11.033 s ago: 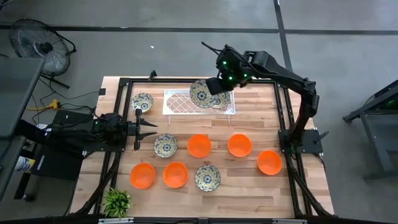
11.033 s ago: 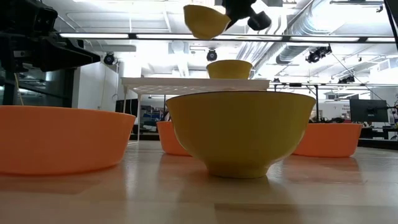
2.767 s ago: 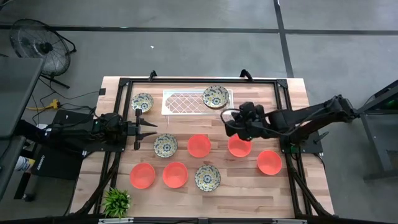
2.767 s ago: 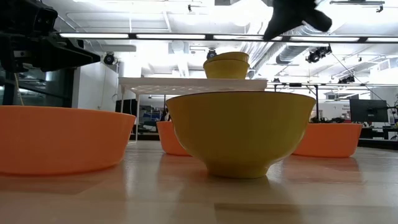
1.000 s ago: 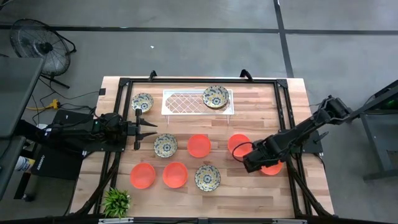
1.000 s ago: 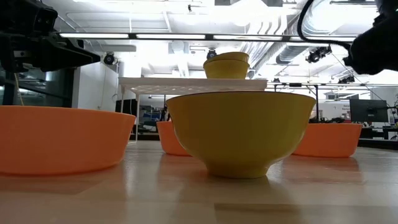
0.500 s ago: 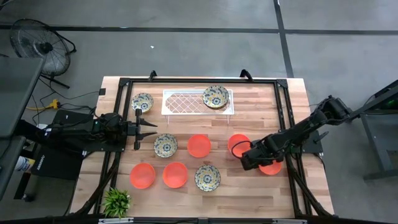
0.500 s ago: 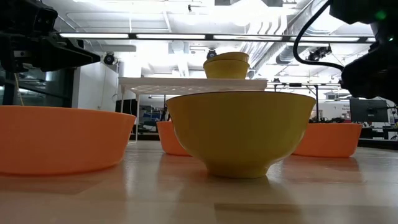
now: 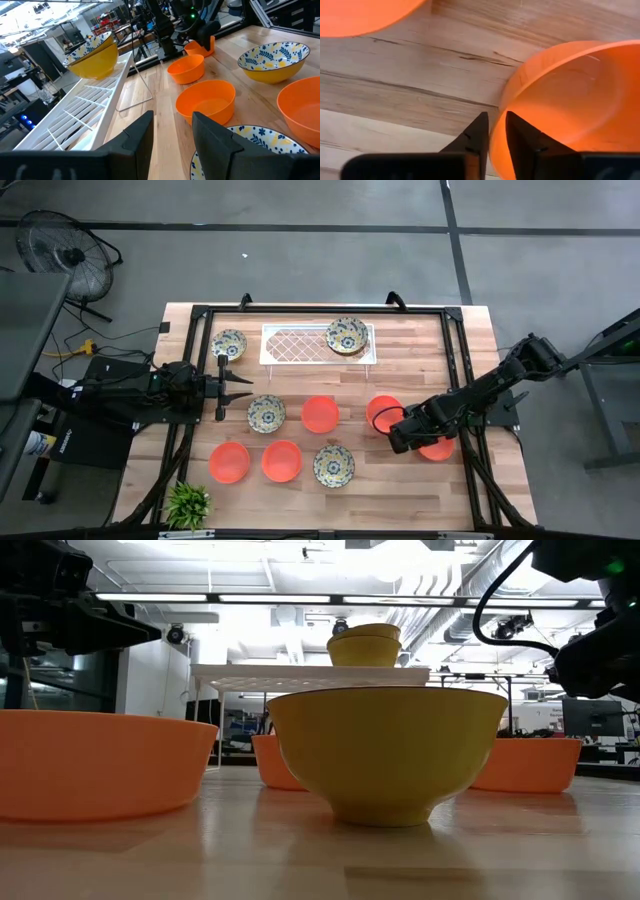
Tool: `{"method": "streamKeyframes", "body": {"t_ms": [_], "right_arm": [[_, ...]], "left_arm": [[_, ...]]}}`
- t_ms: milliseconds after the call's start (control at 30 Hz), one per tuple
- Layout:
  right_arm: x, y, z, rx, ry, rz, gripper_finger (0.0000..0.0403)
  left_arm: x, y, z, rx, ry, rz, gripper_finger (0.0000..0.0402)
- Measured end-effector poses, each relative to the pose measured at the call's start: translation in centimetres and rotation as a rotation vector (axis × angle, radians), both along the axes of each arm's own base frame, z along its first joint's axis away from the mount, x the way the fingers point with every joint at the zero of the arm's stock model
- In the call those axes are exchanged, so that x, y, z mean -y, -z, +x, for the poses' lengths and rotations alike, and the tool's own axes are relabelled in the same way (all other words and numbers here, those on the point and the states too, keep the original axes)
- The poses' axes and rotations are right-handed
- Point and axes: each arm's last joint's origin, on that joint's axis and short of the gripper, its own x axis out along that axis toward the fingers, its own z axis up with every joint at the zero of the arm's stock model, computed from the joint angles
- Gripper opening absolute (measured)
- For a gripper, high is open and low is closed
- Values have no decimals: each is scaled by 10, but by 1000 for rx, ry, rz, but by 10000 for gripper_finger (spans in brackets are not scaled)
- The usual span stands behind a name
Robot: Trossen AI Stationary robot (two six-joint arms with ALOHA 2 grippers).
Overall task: Pick & Place Mini bowls
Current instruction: Put the orange bowl on the shelf
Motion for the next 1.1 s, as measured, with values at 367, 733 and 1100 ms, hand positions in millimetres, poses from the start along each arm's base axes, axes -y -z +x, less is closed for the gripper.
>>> {"method": "streamKeyframes", "body": {"t_ms": [367,733,1100], "right_arm": [[-1,-4,1,-6,-29,21,3],[-9,-73,17,-17,-114,8,1],[-5,-150,23,82,-184,-101,0]], "left_arm": [[0,0,0,0,0,0,131],[0,0,0,0,0,0,131],[0,0,0,0,0,0,131]]}}
